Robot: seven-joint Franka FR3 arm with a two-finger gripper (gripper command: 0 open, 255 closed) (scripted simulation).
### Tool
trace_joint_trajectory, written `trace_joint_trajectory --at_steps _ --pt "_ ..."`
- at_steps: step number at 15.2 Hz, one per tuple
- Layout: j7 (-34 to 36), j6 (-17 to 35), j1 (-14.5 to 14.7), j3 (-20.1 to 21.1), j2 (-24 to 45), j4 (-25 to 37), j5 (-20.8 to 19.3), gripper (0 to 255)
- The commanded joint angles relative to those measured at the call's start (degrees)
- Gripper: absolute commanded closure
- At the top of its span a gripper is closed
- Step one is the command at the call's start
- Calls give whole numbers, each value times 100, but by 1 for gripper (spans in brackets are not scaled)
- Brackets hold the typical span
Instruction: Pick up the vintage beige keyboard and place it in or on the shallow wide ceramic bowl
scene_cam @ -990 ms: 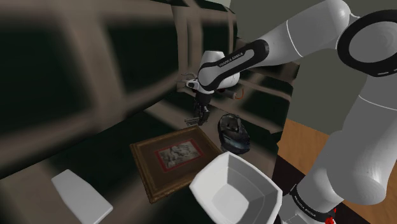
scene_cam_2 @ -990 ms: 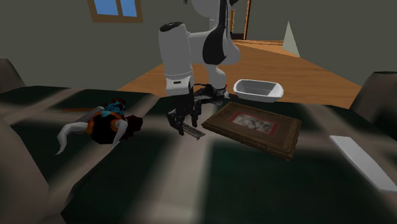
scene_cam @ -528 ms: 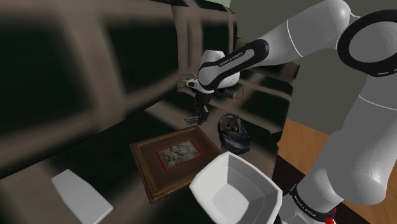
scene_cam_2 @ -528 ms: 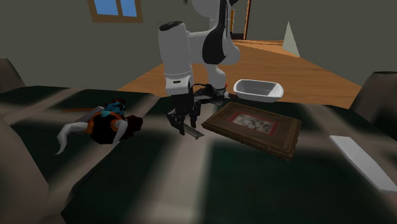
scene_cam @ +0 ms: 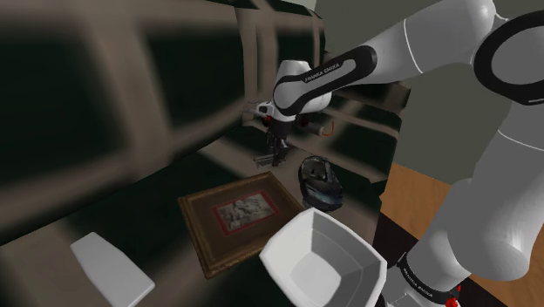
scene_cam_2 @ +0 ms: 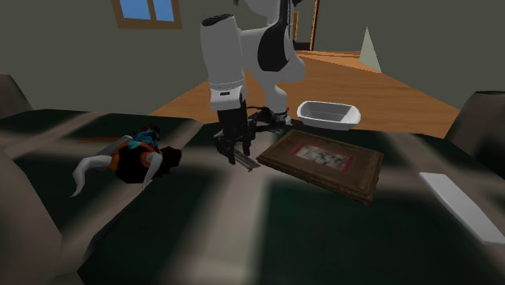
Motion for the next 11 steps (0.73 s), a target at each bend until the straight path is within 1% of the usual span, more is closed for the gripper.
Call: trace_joint_trajectory --at_steps 1,11 --pt "31 -141 2 -5 -81 61 -29 255" --pt "167 -860 4 -19 -450 424 -152 255"
